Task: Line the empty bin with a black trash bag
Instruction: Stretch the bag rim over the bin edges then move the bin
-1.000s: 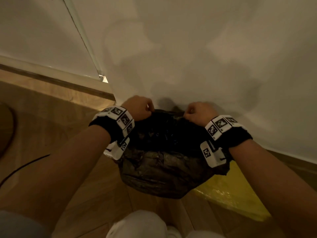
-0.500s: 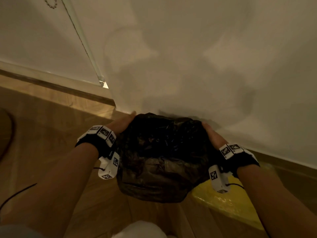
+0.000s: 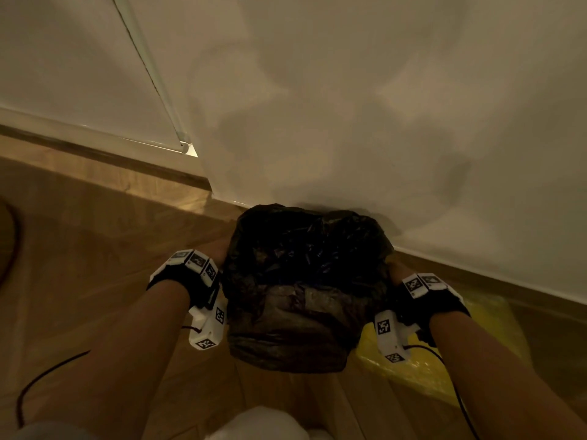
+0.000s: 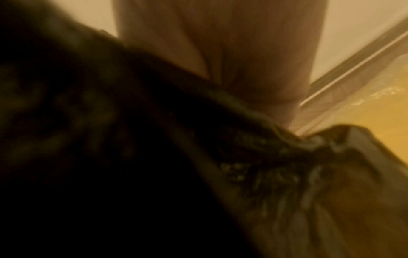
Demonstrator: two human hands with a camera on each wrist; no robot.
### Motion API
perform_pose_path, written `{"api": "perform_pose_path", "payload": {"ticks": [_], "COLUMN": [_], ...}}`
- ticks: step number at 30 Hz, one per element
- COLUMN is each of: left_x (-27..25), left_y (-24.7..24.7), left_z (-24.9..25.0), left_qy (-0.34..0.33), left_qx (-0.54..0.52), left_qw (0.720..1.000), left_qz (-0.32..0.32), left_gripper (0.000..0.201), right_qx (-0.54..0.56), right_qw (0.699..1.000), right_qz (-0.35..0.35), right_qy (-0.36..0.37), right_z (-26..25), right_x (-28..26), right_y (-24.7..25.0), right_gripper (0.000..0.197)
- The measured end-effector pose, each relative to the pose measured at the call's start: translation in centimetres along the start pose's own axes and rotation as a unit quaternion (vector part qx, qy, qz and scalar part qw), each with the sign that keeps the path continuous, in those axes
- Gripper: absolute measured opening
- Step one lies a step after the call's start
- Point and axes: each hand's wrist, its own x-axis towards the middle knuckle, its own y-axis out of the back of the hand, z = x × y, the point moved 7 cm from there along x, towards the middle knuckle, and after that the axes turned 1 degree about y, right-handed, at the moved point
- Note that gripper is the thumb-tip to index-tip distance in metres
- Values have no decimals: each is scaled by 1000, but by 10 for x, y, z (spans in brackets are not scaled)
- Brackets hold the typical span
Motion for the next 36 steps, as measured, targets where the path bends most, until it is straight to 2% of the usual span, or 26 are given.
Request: {"api": "perform_pose_path", "payload": {"ticks": [2, 3, 5, 6, 7, 8, 9, 10, 11, 12, 13, 15, 17, 19, 20, 22, 23, 25, 28, 30, 31, 32, 34, 36], "left_x": [9, 8, -4, -11, -20, -11, -11, -9, -9, -4, -1, -2, -2, -7, -12, -23, -27, -35, -60, -68, -68, -69, -70, -66], "left_y": [-5, -5, 2, 1, 0, -4, -7, -7, -3, -1, 2, 7, 7, 1, -2, -3, -5, -10, -27, -43, -49, -52, -53, -53], "left_z": [-13, -22, -19, -14, -11, -12, -11, -11, -14, -18, -23, -26, -29, -28, -33, -50, -59, -71, -72, -75, -74, -73, -71, -72], "left_qy": [22, 82, 73, 10, -4, -20, -20, -24, -25, -20, -8, 13, 34, 44, 60, 113, 127, 124, 87, 64, 51, 33, 25, 25], "left_qx": [82, 87, 58, 97, 92, 154, 172, 186, 166, 160, 130, 105, 54, -98, -186, -266, -268, -275, -250, -252, -255, -250, -215, -144], "left_qw": [996, 993, 995, 993, 992, 985, 983, 981, 985, 986, 989, 991, 996, 994, 980, 957, 955, 953, 952, 943, 942, 949, 969, 987], "left_qz": [-8, -14, 20, 60, 81, 73, 60, 43, 40, 46, 63, 78, 67, 38, 34, 29, 13, -33, -155, -207, -211, -187, -121, -74], "left_gripper": [47, 53, 67, 72, 71, 66, 53, 30, 16, 30, 35, 19, 28, 26, 21, 27, 27, 23, 13, 36, 40, 34, 9, 20], "right_qx": [17, 16, 19, 33, 41, 45, 39, 49, 60, 64, 65, 69, 137, 279, 374, 558, 603, 622, 650, 647, 623, 594, 535, 505], "right_qw": [1000, 1000, 1000, 999, 998, 998, 998, 998, 997, 996, 994, 989, 980, 948, 915, 811, 776, 765, 747, 752, 772, 795, 831, 846], "right_qz": [2, 0, -1, -5, -5, -7, -8, -2, 11, 20, 22, 14, 31, 47, 44, 0, -19, -36, -37, -45, -37, -24, 4, 25], "right_qy": [1, 0, -16, -32, -38, -44, -45, -47, -50, -65, -85, -127, -143, -142, -141, -174, -185, -164, -131, -117, -118, -124, -152, -167], "right_z": [-6, -4, -6, -4, 0, 4, 9, 17, 24, 32, 42, 53, 57, 52, 49, 47, 48, 47, 47, 43, 45, 47, 51, 54], "right_x": [-12, -14, -11, -4, 6, 14, 24, 32, 37, 40, 43, 44, 44, 34, 24, 6, 2, -5, -15, -23, -23, -23, -25, -25], "right_y": [7, 4, 1, -3, -7, -12, -18, -22, -23, -24, -26, -29, -31, -33, -39, -61, -72, -84, -100, -107, -111, -114, -116, -114], "right_gripper": [39, 41, 44, 45, 46, 47, 49, 52, 53, 51, 49, 43, 44, 55, 55, 62, 74, 83, 80, 48, 34, 34, 41, 29]}}
